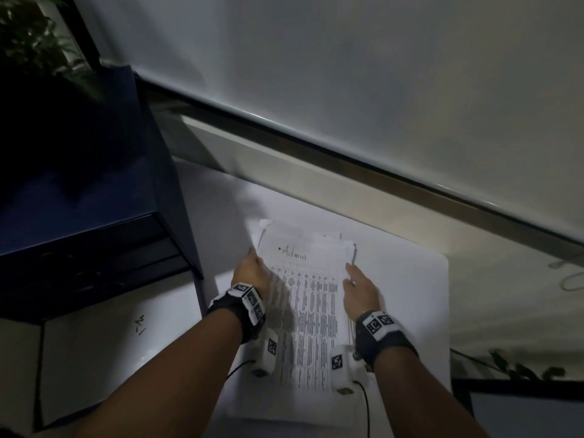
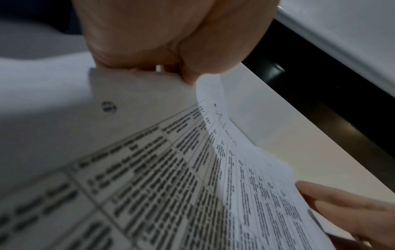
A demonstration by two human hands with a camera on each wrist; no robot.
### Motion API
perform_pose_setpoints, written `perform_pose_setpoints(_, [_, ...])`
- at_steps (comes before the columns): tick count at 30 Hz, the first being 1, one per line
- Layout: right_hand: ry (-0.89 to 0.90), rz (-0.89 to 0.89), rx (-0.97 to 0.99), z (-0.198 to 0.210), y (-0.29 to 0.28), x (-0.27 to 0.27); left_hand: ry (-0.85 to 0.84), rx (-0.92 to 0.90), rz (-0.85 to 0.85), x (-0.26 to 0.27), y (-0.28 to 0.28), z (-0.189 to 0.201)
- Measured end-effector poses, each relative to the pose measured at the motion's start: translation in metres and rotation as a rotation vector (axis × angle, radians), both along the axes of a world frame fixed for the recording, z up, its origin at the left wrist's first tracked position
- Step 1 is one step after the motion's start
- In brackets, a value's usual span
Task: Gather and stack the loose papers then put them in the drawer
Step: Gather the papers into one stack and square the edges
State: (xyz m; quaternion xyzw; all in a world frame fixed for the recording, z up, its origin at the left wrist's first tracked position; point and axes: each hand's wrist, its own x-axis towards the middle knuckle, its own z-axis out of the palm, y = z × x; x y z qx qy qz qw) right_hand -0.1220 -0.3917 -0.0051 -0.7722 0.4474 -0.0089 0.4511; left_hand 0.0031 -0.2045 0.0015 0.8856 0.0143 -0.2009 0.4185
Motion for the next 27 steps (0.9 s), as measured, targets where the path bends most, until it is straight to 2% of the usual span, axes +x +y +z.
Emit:
perform_pose_setpoints(6, [0.066,0.029,-0.050,-0.001,0.009,-0.001,0.020,-0.065,0.105,-0.003,0.001,-0.002])
perform_pose_setpoints(10, [0.065,-0.020,-0.034,-0.002,0.016,-0.010,0.114,-0.041,0.079,-0.007,0.004,-0.005])
perform_pose_setpoints(16, [0.063,-0.145,0.096,0.005,0.014,-0.023,0.021,-0.275,0.189,-0.039,0.024,-0.006])
perform_pose_setpoints(18, [0.054,-0.095,0.109,0.001,0.018,-0.027,0.069,-0.268,0.131,-0.042,0.023,-0.004])
perform_pose_setpoints(20, [0.055,-0.044,0.098,-0.003,0.022,-0.032,0.117,-0.134,-0.009,-0.040,0.018,-0.003])
perform_pose_setpoints(23, [0.033,-0.051,0.062,0.000,0.025,-0.034,0.088,-0.023,-0.069,-0.031,0.010,-0.004])
perform_pose_setpoints(27, [-0.074,-0.041,0.146,0.006,0.028,-0.034,0.115,-0.025,-0.147,-0.028,0.004,-0.012])
